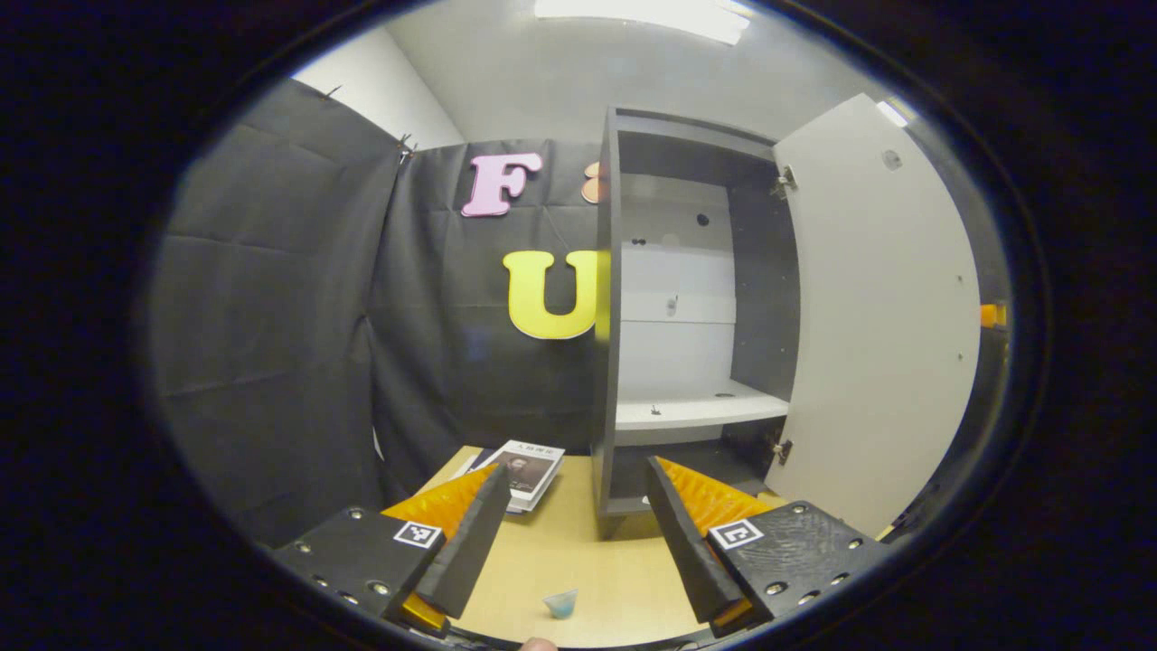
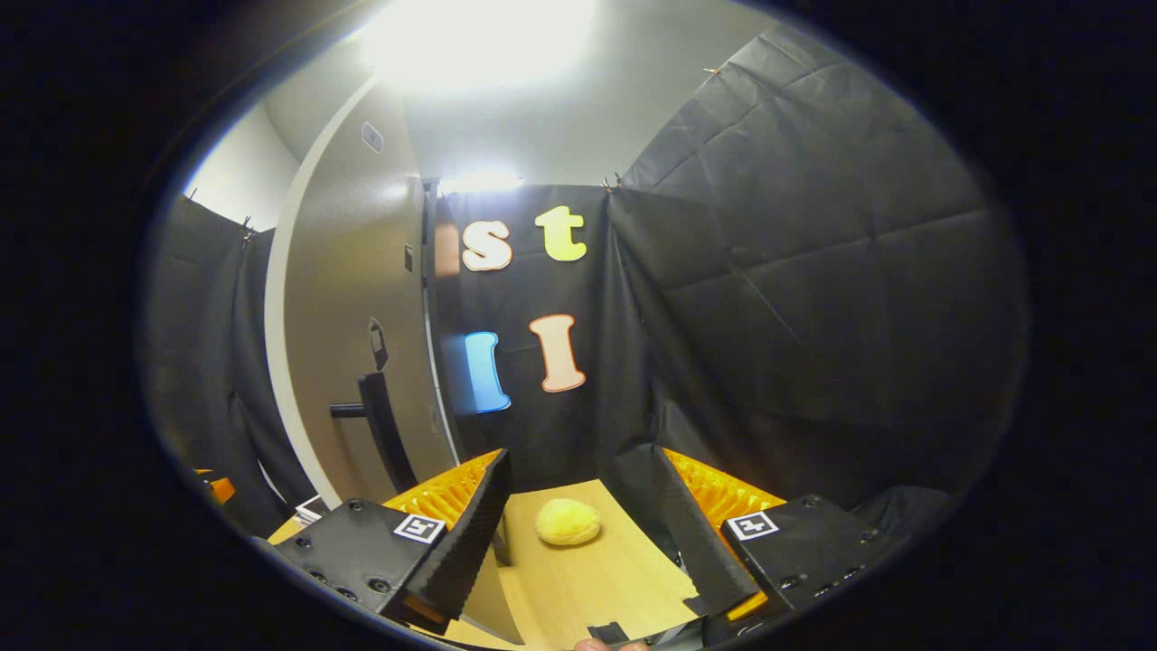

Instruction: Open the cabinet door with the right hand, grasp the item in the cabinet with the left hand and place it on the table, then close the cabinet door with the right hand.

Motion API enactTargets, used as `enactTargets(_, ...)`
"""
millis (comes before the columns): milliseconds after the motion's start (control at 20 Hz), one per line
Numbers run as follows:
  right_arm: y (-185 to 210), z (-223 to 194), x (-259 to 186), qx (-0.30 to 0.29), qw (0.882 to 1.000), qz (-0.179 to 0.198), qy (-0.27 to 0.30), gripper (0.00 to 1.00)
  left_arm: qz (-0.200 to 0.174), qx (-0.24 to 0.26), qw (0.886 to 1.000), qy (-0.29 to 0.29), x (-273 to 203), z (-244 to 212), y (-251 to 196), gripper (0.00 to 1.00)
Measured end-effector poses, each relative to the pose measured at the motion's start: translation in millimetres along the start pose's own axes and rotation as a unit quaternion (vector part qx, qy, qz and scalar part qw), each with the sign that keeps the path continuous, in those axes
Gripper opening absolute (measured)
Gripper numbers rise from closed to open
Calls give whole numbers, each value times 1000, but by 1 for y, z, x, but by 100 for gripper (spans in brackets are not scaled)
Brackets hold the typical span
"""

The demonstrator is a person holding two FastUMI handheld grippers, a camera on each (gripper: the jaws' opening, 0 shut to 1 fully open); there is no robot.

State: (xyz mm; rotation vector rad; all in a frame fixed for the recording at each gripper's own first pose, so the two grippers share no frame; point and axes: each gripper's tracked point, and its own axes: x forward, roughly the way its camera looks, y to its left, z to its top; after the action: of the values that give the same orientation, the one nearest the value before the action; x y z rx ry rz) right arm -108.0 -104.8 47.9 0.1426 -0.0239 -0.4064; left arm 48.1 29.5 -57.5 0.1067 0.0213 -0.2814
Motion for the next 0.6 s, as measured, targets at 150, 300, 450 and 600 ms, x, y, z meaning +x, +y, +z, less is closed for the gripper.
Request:
enactTargets(150,8,6,0,-9,1000,19,4,97,-10,-45,999,10,8,7,-5,89)
enactTargets(300,19,13,-2,-14,999,47,8,97,15,-56,998,39,16,-9,9,92)
enactTargets(450,18,18,-1,-36,998,53,5,97,28,-65,996,44,18,-9,20,92)
enactTargets(600,28,14,2,-43,997,66,11,97,38,-73,996,37,18,-2,30,92)
